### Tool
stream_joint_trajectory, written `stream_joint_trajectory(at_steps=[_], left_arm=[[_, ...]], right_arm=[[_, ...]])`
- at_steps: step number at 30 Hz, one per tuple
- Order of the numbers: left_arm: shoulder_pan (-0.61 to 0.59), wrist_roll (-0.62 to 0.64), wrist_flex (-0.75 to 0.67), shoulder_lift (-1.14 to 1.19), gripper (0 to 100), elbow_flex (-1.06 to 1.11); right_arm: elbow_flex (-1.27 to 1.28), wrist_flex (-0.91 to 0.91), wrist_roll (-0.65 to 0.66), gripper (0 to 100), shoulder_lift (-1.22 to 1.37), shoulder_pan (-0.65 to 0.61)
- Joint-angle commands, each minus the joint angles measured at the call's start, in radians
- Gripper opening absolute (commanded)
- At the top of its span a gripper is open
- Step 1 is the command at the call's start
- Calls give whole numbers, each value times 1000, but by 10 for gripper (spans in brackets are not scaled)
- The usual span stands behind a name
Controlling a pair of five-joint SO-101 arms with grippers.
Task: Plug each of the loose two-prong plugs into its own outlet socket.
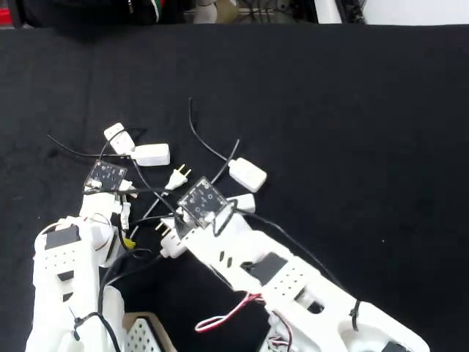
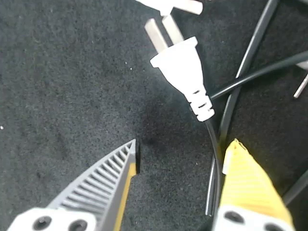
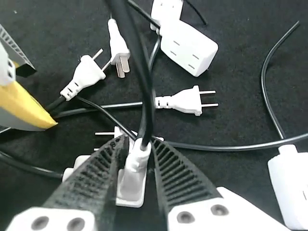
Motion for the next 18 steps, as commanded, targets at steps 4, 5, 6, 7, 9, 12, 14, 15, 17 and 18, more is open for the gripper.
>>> stream_joint_trajectory(at_steps=[4, 5, 6, 7, 9, 12, 14, 15, 17, 18], left_arm=[[-4, -8, -8, -8, 285, -2], [-4, -8, -8, -8, 285, -2], [-4, -8, -8, -8, 285, -2], [-4, -8, -8, -8, 285, -2], [-4, -8, -8, -8, 285, -2], [-4, -8, -8, -8, 285, -2], [-4, -8, -8, -8, 285, -2], [-4, -8, -8, -8, 285, -1], [-4, -8, -8, -8, 285, 5], [-4, -8, -8, -8, 285, 5]], right_arm=[[16, -92, -6, 11, -18, -9], [18, -92, -5, 11, -18, -9], [21, -97, -5, 11, -18, -9], [24, -97, 5, 11, -18, -8], [27, -97, 32, 11, -18, -8], [42, -97, 37, 11, -18, -8], [58, -97, 41, 11, -18, -11], [62, -97, 43, 11, -18, -9], [67, -97, 43, 11, -18, -8], [67, -97, 43, 11, -18, -8]])
